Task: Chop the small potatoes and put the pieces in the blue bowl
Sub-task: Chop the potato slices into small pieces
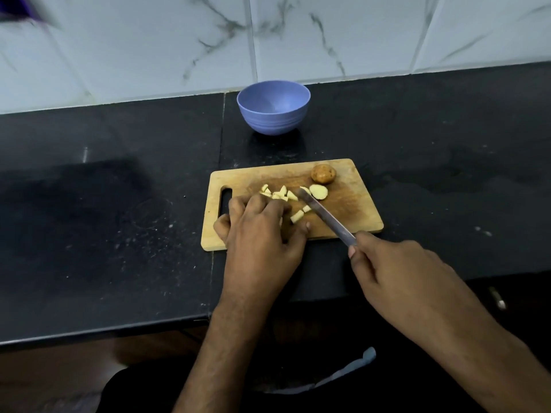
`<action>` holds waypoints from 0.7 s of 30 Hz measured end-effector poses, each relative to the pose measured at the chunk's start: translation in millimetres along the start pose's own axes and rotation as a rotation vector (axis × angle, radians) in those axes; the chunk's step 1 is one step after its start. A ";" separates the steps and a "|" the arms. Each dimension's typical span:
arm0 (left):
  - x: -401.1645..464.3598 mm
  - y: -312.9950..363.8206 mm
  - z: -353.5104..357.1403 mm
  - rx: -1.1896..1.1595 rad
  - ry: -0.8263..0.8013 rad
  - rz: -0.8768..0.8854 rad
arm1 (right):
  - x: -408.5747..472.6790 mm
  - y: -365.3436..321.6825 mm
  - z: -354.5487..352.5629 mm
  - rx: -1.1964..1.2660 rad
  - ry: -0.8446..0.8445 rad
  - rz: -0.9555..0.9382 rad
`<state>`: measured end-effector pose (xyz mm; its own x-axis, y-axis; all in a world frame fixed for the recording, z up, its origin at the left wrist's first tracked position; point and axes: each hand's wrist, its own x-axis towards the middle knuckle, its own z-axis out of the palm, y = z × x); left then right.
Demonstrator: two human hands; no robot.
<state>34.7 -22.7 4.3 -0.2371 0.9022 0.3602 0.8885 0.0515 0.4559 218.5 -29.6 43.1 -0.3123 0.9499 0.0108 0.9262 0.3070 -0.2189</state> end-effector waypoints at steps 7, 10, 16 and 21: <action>0.3 -0.4 -2.2 -0.036 0.014 -0.013 | -14.8 -6.4 -11.3 -0.073 0.006 0.020; -0.2 -0.6 -1.5 -0.040 0.015 -0.027 | -15.3 -9.7 -12.2 -0.114 -0.024 0.017; 0.7 -0.6 1.1 -0.036 0.045 -0.034 | -2.8 -16.4 3.5 -0.098 -0.051 -0.018; 1.1 -2.7 -1.3 -0.050 0.056 -0.104 | 4.7 -2.5 -5.5 -0.001 -0.007 -0.033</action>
<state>31.6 -22.4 4.5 -0.3492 0.8680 0.3530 0.8380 0.1207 0.5322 215.8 -25.6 49.2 -0.3437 0.9390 0.0111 0.9158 0.3378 -0.2174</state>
